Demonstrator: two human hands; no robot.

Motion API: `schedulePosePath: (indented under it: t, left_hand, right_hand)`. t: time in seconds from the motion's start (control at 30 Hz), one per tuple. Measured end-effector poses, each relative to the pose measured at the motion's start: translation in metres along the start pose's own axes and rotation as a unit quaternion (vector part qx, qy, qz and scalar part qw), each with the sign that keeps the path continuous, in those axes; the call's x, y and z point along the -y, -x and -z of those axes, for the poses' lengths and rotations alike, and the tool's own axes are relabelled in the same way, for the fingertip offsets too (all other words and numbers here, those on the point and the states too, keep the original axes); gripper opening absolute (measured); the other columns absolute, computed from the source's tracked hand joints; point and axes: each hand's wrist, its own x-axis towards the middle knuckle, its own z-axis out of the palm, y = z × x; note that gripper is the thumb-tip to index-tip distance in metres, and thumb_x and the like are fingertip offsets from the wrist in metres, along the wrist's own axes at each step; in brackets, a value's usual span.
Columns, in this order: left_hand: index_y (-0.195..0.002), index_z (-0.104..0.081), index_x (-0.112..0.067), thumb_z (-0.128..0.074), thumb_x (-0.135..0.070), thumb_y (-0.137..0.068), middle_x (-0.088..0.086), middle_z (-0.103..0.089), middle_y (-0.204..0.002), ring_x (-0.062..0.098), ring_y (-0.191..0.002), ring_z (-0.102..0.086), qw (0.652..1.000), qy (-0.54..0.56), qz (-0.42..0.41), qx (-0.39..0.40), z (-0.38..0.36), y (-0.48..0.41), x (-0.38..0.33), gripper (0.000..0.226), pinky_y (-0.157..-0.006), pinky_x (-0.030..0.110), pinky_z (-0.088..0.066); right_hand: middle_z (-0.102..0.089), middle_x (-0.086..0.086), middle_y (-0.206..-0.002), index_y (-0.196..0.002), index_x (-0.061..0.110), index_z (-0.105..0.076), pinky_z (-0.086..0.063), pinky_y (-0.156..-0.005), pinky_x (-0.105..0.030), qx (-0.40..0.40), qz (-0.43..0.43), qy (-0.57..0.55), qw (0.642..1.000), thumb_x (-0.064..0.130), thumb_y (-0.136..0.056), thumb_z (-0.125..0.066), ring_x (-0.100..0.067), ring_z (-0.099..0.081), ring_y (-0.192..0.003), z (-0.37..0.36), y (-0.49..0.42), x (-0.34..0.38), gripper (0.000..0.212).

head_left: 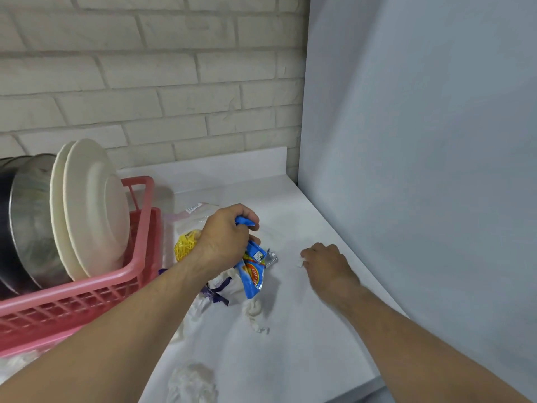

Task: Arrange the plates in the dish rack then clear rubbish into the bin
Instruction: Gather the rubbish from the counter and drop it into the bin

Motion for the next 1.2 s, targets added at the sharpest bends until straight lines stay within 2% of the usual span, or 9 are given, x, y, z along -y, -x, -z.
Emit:
schedulePosePath:
  t: [0.2, 0.43, 0.57, 0.67, 0.77, 0.83, 0.93, 1.07, 1.2]
  left_hand:
    - [-0.065, -0.059, -0.019, -0.034, 0.007, -0.079, 0.008, -0.057, -0.067, 0.016, -0.049, -0.041, 0.994, -0.078, -0.053, -0.062, 0.013, -0.004, -0.003, 0.039, -0.038, 0.021, -0.033]
    - [-0.075, -0.057, -0.024, -0.061, -0.025, -0.083, 0.004, -0.061, -0.071, 0.012, -0.054, -0.055, 0.984, -0.095, -0.048, -0.14, 0.023, -0.009, 0.0, 0.01, -0.041, 0.019, -0.041]
    - [-0.092, -0.051, -0.023, -0.084, -0.045, -0.064, -0.003, -0.05, -0.079, 0.006, -0.057, -0.055, 0.987, -0.127, -0.007, -0.101, 0.026, -0.008, 0.002, 0.049, -0.042, 0.015, -0.036]
    - [-0.099, -0.047, -0.026, -0.087, -0.025, -0.064, -0.006, -0.047, -0.089, 0.01, -0.064, -0.053, 0.985, -0.162, 0.001, -0.053, 0.026, -0.004, 0.004, 0.054, -0.039, 0.011, -0.036]
    - [-0.095, -0.051, -0.026, -0.066, 0.001, -0.076, -0.002, -0.051, -0.09, 0.01, -0.06, -0.05, 0.986, -0.154, -0.02, -0.063, 0.026, -0.005, 0.006, 0.036, -0.037, 0.009, -0.036]
    - [-0.089, -0.054, -0.025, -0.054, 0.003, -0.083, 0.0, -0.055, -0.086, 0.01, -0.056, -0.049, 0.984, -0.158, -0.035, -0.075, 0.028, -0.006, 0.006, 0.028, -0.035, 0.01, -0.033]
    - [-0.088, -0.058, -0.023, -0.047, -0.002, -0.09, 0.005, -0.058, -0.084, 0.01, -0.046, -0.047, 0.977, -0.199, -0.061, -0.054, 0.033, -0.01, 0.006, 0.023, -0.033, 0.012, -0.031]
    - [-0.088, -0.063, -0.023, -0.045, -0.003, -0.092, 0.003, -0.065, -0.083, 0.015, -0.06, -0.061, 0.971, -0.217, -0.069, -0.076, 0.039, -0.019, 0.005, 0.028, -0.041, 0.019, -0.04]
    - [-0.083, -0.066, -0.018, -0.059, -0.026, -0.091, -0.001, -0.061, -0.066, 0.011, -0.047, -0.051, 0.959, -0.248, -0.089, -0.104, 0.046, -0.034, -0.003, 0.013, -0.039, 0.014, -0.033]
  right_hand:
    - [-0.048, -0.006, -0.122, -0.128, 0.023, -0.052, -0.04, -0.079, -0.031, -0.003, -0.029, -0.159, 0.987, 0.011, -0.096, -0.035, -0.027, -0.044, -0.11, 0.0, 0.001, -0.005, 0.038]
    - [-0.052, -0.001, -0.098, -0.099, 0.018, -0.067, -0.04, -0.074, -0.027, -0.013, 0.009, -0.225, 0.974, 0.005, -0.091, -0.038, -0.024, -0.053, -0.093, 0.021, -0.004, 0.01, 0.033]
    - [-0.053, -0.003, -0.081, -0.067, 0.014, -0.049, -0.039, -0.062, -0.033, -0.008, 0.011, -0.227, 0.974, 0.032, -0.093, -0.04, -0.024, -0.05, -0.078, 0.026, -0.011, 0.029, 0.033]
    - [-0.046, 0.001, -0.071, -0.059, 0.021, -0.04, -0.027, -0.05, -0.027, -0.015, -0.008, -0.228, 0.973, 0.052, -0.094, -0.04, -0.021, -0.045, -0.068, 0.024, -0.017, 0.04, 0.047]
    - [-0.049, -0.001, -0.072, -0.068, 0.018, -0.044, -0.031, -0.049, -0.027, -0.005, -0.017, -0.208, 0.978, 0.035, -0.097, -0.039, -0.025, -0.05, -0.07, 0.019, -0.024, 0.042, 0.034]
    - [-0.057, -0.003, -0.091, -0.095, 0.019, -0.053, -0.045, -0.061, -0.03, 0.027, -0.013, -0.207, 0.978, 0.02, -0.096, -0.039, -0.024, -0.056, -0.078, 0.016, -0.026, 0.041, 0.015]
    - [-0.057, -0.004, -0.117, -0.131, 0.026, -0.048, -0.048, -0.08, -0.031, 0.042, 0.033, -0.178, 0.983, 0.015, -0.095, -0.039, -0.027, -0.058, -0.098, 0.015, -0.029, 0.042, 0.039]
    - [-0.055, -0.002, -0.108, -0.124, 0.029, -0.055, -0.048, -0.079, -0.034, 0.059, 0.041, -0.211, 0.975, 0.049, -0.09, -0.051, -0.026, -0.057, -0.1, 0.014, -0.027, 0.052, 0.04]
    - [-0.051, -0.005, -0.112, -0.115, 0.019, -0.053, -0.046, -0.075, -0.031, 0.094, 0.043, -0.161, 0.982, 0.039, -0.097, -0.048, -0.025, -0.055, -0.099, 0.007, -0.025, 0.054, 0.027]
